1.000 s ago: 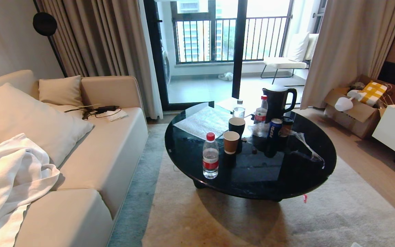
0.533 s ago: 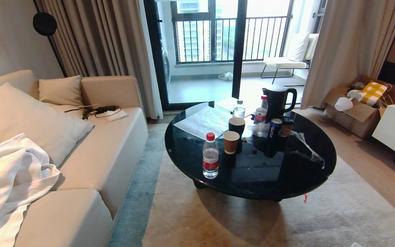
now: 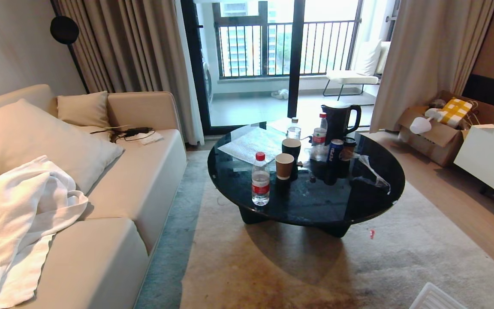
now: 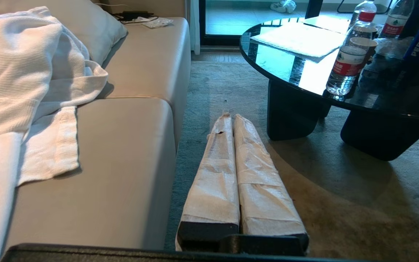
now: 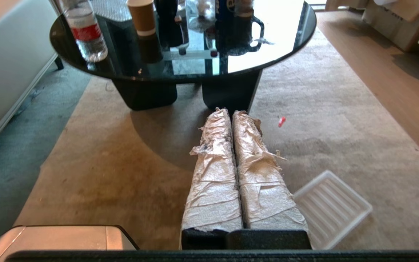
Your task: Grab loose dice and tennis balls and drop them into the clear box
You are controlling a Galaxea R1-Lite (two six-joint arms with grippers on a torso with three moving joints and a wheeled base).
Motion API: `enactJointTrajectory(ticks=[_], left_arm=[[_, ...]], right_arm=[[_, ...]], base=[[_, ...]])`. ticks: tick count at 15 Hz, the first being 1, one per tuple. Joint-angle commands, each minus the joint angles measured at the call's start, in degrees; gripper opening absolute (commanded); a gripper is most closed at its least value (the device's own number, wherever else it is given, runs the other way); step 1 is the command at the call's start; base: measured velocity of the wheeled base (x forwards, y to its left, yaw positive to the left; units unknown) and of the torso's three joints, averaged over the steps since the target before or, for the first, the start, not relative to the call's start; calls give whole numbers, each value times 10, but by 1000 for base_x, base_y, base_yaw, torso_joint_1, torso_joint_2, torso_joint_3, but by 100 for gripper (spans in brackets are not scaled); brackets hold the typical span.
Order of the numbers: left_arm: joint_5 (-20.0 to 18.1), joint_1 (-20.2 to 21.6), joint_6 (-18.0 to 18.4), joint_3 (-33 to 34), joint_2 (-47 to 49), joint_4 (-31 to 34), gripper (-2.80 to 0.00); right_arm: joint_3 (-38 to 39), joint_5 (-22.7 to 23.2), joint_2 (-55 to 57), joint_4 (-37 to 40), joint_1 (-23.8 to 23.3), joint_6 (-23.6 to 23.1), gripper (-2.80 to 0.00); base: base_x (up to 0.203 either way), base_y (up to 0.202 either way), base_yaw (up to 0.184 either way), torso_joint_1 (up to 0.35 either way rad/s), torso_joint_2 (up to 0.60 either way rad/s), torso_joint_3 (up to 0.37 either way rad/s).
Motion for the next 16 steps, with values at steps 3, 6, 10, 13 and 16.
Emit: enactJointTrajectory(ticks=[3, 6, 10, 13, 16], left_arm=[[0, 0, -1, 0, 0, 0, -280], [0, 0, -1, 0, 0, 0, -280], [0, 0, -1, 1, 0, 0, -280], [0, 0, -1, 1, 0, 0, -280], [0, 0, -1, 0, 0, 0, -280]], right_arm=[[0, 0, -1, 0, 0, 0, -280], [0, 0, -1, 0, 0, 0, -280], [0, 0, -1, 0, 0, 0, -280], [0, 0, -1, 0, 0, 0, -280], [0, 0, -1, 0, 0, 0, -280]], base=[[-184, 0, -1, 2, 3, 2], [-186, 0, -2, 1, 2, 3], [-184, 0, -1, 4, 2, 6], [-184, 0, 0, 5, 2, 2], [-187, 0, 0, 1, -1, 0]])
